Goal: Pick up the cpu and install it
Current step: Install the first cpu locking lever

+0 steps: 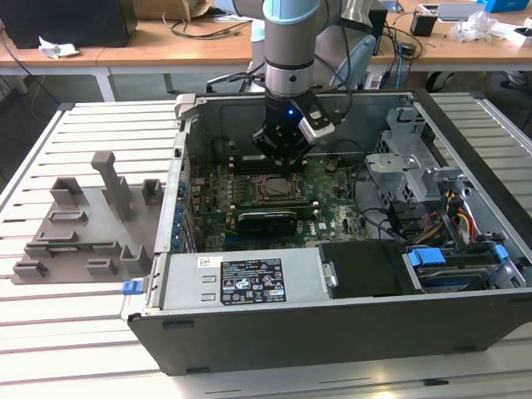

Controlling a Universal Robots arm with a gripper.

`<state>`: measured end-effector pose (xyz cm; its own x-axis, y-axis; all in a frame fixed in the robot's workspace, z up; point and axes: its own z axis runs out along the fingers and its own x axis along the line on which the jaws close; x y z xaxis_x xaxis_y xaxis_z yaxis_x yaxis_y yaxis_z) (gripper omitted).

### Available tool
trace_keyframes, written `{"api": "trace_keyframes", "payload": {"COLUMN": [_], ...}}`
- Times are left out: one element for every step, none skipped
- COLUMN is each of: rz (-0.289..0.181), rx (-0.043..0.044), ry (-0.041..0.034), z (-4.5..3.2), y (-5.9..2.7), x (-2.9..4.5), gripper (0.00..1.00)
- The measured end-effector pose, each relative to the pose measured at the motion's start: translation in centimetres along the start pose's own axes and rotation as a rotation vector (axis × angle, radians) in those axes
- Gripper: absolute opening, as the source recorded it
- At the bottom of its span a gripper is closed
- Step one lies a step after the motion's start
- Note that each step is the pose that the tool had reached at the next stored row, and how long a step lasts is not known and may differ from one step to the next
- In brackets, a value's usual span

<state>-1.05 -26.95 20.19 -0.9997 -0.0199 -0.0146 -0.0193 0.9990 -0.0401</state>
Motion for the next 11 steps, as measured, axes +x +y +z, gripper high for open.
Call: {"api": "trace_keyframes", "payload": {"rz": [0.000,0.000,0.000,0.000,0.000,0.000,0.000,0.000,0.000,0.000,0.000], "rx": [0.0006,0.0008,0.0009,0.0009,0.0008,0.0002,0.0001,0.0004,0.0006,0.0005,0.0002], "ry": [0.0002,0.0002,0.0002,0.0002,0.0001,-0.0004,-0.0005,-0.0001,-0.0001,-0.0001,-0.0002], "z": [0.02,0.03,0.03,0.03,0.03,-0.03,-0.21,-0.40,-0.55,-0.60,-0.59], "y": [-0.01,-0.01,-0.02,-0.02,-0.02,-0.01,-0.01,-0.03,-0.03,-0.03,-0.03], "x": [-0.03,-0.05,-0.07,-0.08,-0.09,-0.10,-0.10,-0.10,-0.10,-0.10,-0.11], "gripper": [0.11,0.11,0.11,0.11,0.11,0.11,0.11,0.11,0.11,0.11,0.11]}}
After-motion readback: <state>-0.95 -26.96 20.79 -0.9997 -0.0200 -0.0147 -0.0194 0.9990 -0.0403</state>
